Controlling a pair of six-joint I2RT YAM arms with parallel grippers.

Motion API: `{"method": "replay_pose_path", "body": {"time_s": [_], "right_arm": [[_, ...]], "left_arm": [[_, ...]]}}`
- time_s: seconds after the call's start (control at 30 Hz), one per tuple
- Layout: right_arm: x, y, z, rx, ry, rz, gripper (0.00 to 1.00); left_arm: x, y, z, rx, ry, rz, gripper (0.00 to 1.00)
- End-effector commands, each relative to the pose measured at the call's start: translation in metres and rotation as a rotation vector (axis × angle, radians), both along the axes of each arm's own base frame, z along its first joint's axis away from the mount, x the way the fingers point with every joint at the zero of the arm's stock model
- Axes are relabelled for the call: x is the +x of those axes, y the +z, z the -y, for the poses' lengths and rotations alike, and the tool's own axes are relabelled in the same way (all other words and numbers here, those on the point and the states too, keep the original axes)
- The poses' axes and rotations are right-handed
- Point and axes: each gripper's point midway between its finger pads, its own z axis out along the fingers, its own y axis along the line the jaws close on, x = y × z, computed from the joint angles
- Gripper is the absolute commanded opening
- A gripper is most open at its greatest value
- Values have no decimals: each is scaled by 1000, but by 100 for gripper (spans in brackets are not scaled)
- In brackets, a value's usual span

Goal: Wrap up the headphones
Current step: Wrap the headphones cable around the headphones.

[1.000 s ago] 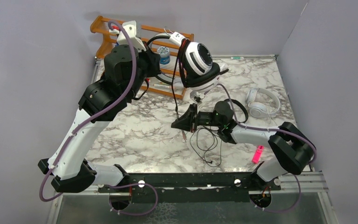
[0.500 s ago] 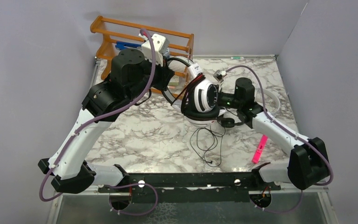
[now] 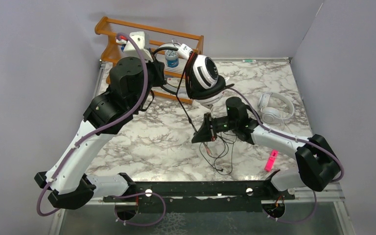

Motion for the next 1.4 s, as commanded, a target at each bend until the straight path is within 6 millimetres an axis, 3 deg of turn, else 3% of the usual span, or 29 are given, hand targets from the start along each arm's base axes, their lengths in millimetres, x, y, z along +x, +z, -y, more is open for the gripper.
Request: {"method": "replay_pose_path", "body": {"time_s": [0.0,0.17,0.43,0.73,0.87,1.1,1.27,1.37], "right_arm": [[-8,19,4,59,14,37,0],[-20,13,11,35,65,45,0],[-42,22,-2,86,170,56,0],[-62,28,-26,141,238,56,0],[-62,21,-23,118,219,67,0],[-45,-17,-9,-6,83,111,0],[-7,-29,23,-34,-49,42,0],[27,-31,38,-112,-185,-5,0]], "left_arm": [[-1,72,-36,-261,170,210,0],[1,79,-36,-264,179,225,0],[17,67,-20,-270,179,197,0],[29,60,-33,-247,283,225,0],[29,60,-35,-214,278,221,0],[10,62,-34,-143,165,189,0],[-15,64,-17,-107,-37,182,0],[-32,58,9,-24,-240,206,0]]}}
